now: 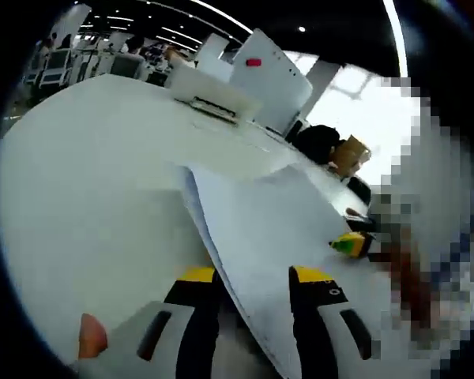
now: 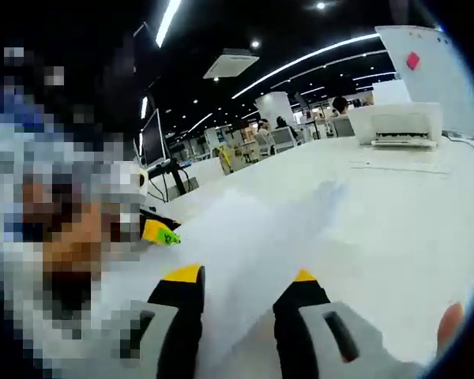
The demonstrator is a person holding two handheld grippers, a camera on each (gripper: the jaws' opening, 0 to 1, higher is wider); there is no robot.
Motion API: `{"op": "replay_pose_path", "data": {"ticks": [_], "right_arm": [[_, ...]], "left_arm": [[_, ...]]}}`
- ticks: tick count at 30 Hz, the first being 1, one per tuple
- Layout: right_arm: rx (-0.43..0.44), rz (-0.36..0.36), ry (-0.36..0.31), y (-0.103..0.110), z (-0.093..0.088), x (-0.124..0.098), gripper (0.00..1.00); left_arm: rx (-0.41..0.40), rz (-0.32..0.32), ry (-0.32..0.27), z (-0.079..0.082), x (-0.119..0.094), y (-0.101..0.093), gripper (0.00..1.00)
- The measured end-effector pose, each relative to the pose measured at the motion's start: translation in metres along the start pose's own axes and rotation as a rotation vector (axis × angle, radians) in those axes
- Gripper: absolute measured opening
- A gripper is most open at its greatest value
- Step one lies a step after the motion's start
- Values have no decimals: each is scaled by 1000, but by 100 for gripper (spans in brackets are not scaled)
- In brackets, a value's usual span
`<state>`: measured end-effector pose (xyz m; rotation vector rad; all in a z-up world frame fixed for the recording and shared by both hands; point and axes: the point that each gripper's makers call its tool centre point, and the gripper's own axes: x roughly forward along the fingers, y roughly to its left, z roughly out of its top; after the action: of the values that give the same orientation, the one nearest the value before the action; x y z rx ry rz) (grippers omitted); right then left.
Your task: Organize the stack of printing papers by aligning and flattening the scattered papers on the table
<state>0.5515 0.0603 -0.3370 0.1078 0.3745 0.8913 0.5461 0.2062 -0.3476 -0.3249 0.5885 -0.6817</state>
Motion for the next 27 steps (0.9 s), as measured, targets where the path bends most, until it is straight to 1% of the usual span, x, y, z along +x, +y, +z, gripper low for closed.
{"op": "replay_pose_path", "data": {"ticks": [1, 2, 3, 4, 5, 6, 7, 8, 9, 11, 12, 13, 14, 15, 17, 19, 20, 22, 23, 25, 27], "right_arm": [[-18, -18, -12, -5, 1, -4, 36], [-10, -34, -38, -5, 1, -10, 41], [7, -37, -66, -8, 4, -12, 46], [21, -19, -78, -8, 6, -13, 52], [17, -8, -78, -5, 6, -14, 56], [11, -6, -72, -3, 6, -12, 58], [-16, -8, -67, -2, 6, -12, 59], [-61, -14, -70, -1, 7, -11, 61], [-54, -7, -69, 1, 6, -10, 62], [-48, 10, -70, 5, 6, -9, 61], [-43, 14, -64, 6, 6, -7, 60], [-53, 17, -56, 8, 4, -5, 58], [-67, 31, -46, 12, 2, -3, 57], [-61, 45, -36, 16, 1, -1, 58], [-49, 67, 1, 20, -5, 1, 59], [-77, 42, 66, 16, -15, -1, 61], [-74, 39, 57, 15, -14, -2, 61], [-70, 36, 50, 10, -12, -8, 58], [-43, 44, 8, 9, -5, -13, 57], [-41, 26, -29, 1, 4, -21, 61], [-40, 6, -44, -6, 8, -30, 64]], "left_arm": [[13, 11, -31, 3, -3, 2, 38], [43, 17, -89, 12, -8, 5, 39], [17, 13, -114, 18, -9, 8, 39], [-9, -1, -120, 20, -11, 9, 38], [-14, -8, -125, 23, -11, 11, 37], [-12, -7, -129, 24, -12, 11, 36], [-12, -6, -129, 27, -11, 13, 36], [-2, -6, -132, 28, -11, 12, 36], [8, -11, -133, 30, -9, 11, 35], [5, -28, -127, 31, -9, 9, 32], [12, -46, -140, 33, -8, 5, 32], [8, -48, -141, 35, -8, 5, 32], [6, -53, -142, 36, -7, 4, 32], [12, -65, -147, 37, -6, 2, 32], [15, -78, -148, 38, -5, -2, 31], [24, -89, -153, 40, -6, -4, 31], [21, -92, -157, 41, -8, -5, 31], [23, -98, -156, 41, -10, -6, 30], [27, -100, -161, 43, -12, -6, 30], [31, -101, -172, 46, -14, -5, 30], [27, -107, -180, 49, -15, -5, 29]]}}
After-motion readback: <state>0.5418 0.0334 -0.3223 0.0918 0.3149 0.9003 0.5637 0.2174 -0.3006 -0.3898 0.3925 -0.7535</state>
